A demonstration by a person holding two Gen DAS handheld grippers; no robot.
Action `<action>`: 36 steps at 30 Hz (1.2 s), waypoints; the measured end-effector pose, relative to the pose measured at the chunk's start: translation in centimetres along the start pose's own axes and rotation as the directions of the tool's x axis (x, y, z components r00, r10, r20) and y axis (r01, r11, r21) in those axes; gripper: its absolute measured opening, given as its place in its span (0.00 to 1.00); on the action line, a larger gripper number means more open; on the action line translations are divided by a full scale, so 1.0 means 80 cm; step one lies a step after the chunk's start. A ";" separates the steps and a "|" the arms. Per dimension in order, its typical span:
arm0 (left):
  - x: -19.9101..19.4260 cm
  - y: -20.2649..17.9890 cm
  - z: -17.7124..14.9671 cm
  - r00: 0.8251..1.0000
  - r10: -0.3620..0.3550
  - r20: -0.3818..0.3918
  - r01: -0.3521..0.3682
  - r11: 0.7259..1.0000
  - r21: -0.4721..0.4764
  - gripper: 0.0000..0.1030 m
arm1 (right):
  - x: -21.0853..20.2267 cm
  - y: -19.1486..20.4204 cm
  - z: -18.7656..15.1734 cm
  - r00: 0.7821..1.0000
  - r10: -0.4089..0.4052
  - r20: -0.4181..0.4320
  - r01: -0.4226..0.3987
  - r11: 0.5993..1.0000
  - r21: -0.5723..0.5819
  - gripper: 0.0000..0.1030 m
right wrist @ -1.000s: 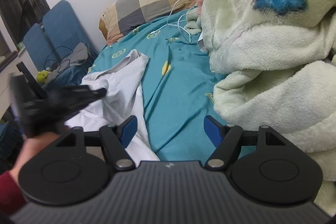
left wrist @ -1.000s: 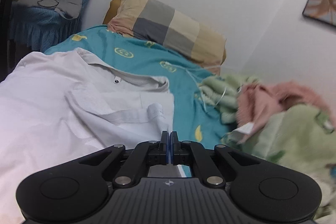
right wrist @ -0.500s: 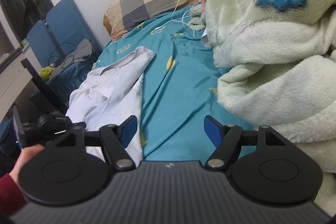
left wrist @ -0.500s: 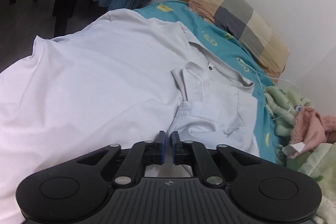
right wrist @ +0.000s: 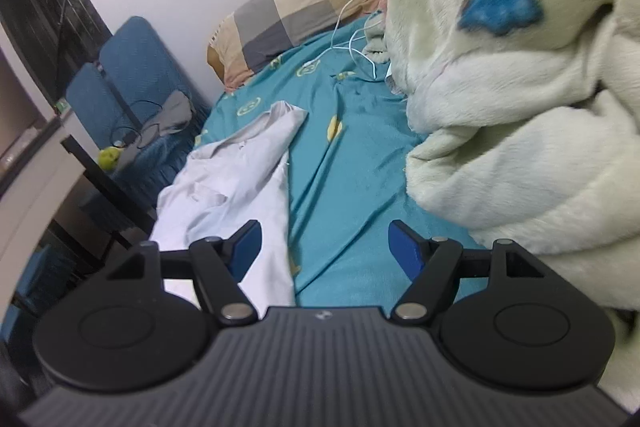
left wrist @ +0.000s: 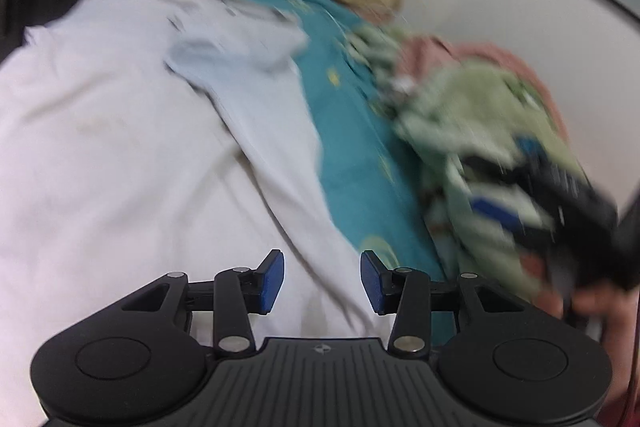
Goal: Fold clothes
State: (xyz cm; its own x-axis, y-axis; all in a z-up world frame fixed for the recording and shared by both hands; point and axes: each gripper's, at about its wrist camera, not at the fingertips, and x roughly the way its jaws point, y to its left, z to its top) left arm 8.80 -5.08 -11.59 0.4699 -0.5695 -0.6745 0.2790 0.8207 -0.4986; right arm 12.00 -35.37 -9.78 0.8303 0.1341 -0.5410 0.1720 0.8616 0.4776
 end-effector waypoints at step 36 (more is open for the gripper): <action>-0.073 0.074 -0.042 0.982 0.023 -0.190 -0.077 0.956 -0.283 0.36 | 0.013 0.069 -0.070 0.967 0.001 -0.255 -0.068 0.965 -0.254 0.70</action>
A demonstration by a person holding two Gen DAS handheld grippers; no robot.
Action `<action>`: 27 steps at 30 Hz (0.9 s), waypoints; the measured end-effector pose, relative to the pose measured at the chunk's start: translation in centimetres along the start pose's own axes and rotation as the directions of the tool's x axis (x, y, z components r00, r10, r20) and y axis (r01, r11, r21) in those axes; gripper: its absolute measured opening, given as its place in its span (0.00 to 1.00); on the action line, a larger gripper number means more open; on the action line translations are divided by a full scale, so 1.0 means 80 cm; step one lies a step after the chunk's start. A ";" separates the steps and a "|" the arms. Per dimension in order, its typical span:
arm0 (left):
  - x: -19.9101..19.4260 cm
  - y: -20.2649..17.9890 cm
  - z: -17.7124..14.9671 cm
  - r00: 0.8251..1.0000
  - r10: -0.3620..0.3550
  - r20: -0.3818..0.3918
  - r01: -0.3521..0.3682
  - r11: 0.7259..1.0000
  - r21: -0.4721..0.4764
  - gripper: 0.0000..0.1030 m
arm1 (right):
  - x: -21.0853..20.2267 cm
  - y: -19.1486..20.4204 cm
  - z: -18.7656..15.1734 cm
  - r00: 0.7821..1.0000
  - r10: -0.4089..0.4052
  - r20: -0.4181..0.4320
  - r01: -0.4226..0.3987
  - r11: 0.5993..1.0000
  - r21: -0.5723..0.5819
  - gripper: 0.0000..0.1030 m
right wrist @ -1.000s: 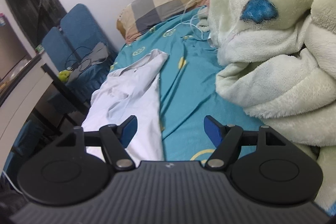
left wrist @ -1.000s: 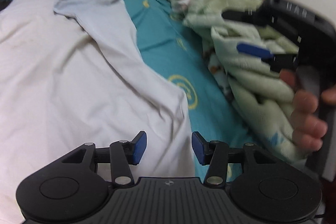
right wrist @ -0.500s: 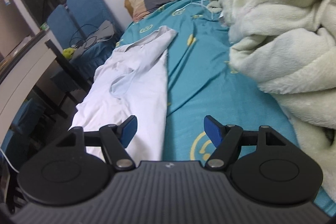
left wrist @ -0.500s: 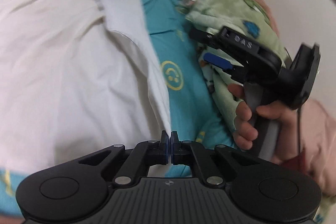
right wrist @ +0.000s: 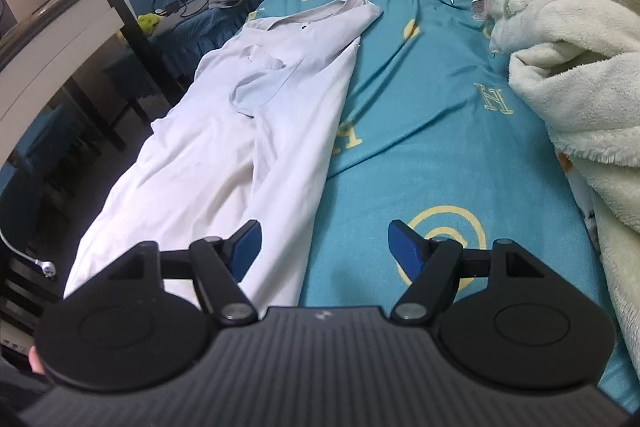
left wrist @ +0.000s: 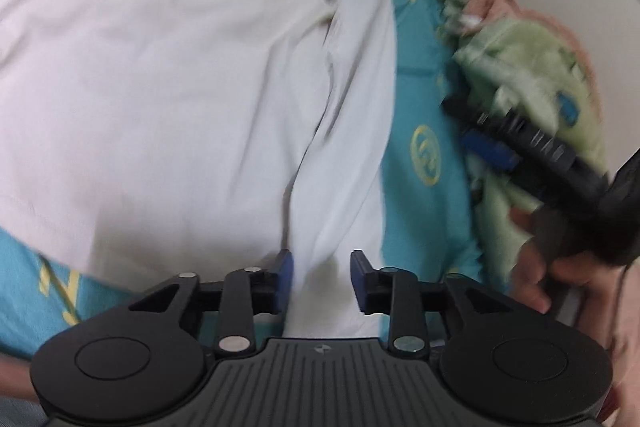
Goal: Fold clothes
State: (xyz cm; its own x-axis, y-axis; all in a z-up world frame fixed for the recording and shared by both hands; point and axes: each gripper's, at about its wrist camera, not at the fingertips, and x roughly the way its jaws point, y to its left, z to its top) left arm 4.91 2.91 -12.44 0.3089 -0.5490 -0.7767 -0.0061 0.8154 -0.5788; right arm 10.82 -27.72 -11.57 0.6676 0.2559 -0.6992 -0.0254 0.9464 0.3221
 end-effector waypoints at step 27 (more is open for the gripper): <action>0.190 -0.012 0.381 0.850 0.159 0.502 -0.221 0.973 0.067 0.05 | 0.100 -0.050 0.048 0.993 0.046 0.106 -0.068 0.974 0.214 0.70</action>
State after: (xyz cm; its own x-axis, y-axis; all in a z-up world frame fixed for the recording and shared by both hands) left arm 38.55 -0.62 -16.10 0.7392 -0.2453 -0.6272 -0.0102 0.9271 -0.3746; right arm 19.15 -30.21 -16.04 0.7410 0.2765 -0.6119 0.0895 0.8624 0.4982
